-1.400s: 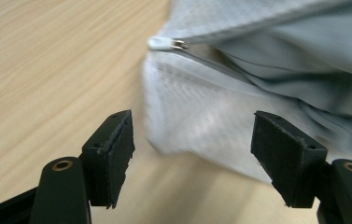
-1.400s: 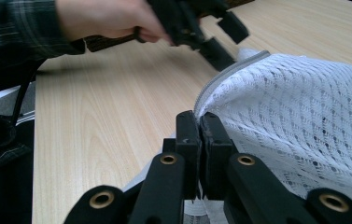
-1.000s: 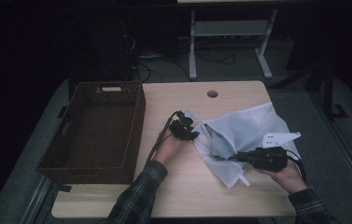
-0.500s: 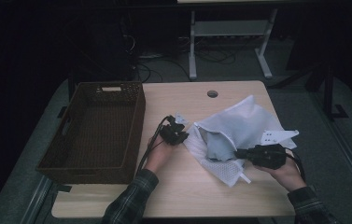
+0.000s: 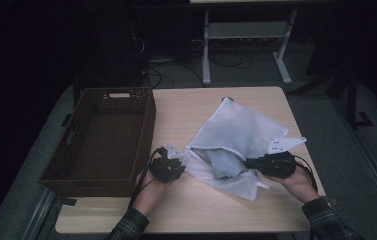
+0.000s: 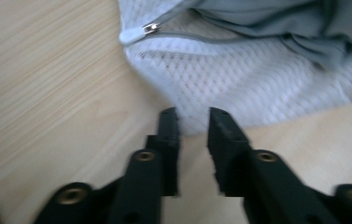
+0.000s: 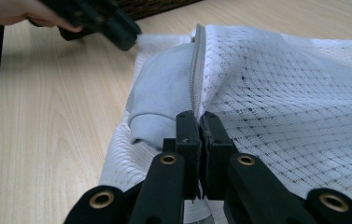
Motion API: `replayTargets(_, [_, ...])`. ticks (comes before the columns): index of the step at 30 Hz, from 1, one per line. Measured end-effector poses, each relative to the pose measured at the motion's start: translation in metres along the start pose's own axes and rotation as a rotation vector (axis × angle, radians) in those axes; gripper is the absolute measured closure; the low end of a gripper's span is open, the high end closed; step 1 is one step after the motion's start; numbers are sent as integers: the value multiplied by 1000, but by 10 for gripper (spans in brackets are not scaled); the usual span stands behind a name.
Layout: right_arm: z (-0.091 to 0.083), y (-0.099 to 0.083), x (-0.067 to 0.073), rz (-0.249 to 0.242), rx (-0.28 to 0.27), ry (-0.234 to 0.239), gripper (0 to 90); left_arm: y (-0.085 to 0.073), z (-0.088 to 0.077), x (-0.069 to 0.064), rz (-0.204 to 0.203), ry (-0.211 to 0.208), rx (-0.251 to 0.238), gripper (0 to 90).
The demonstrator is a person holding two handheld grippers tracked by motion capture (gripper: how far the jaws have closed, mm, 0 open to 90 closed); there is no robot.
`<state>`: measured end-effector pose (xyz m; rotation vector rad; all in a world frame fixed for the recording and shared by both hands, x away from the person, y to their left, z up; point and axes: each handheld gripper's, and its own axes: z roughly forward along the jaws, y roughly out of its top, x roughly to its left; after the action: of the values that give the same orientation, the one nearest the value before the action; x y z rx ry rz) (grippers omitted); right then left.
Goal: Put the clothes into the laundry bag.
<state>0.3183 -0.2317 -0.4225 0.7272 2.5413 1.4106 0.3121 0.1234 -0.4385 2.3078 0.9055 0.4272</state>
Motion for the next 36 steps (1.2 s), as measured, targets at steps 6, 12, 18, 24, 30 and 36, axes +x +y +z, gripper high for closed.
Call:
replayTargets(6, [3,0,1,1,4,8,871,13,1,-25,43,-170,-71,514])
replayTargets(12, [3,-1,0,3,6,8,871,31,30,-51,120,-276,-65,444])
replayTargets(18, [0,-4,-1,13,0,2,868,47,56,-65,167,-286,-34,565])
replayTargets(24, [-2,-12,-2,37,11,-12,723,51,65,-63,141,-293,-25,822])
replayTargets(30, [-13,-34,-4,56,56,-49,490,50,66,-63,131,-298,-21,829])
replayTargets(36, [-9,-49,-3,86,83,-24,430,50,66,-62,121,-305,-18,830])
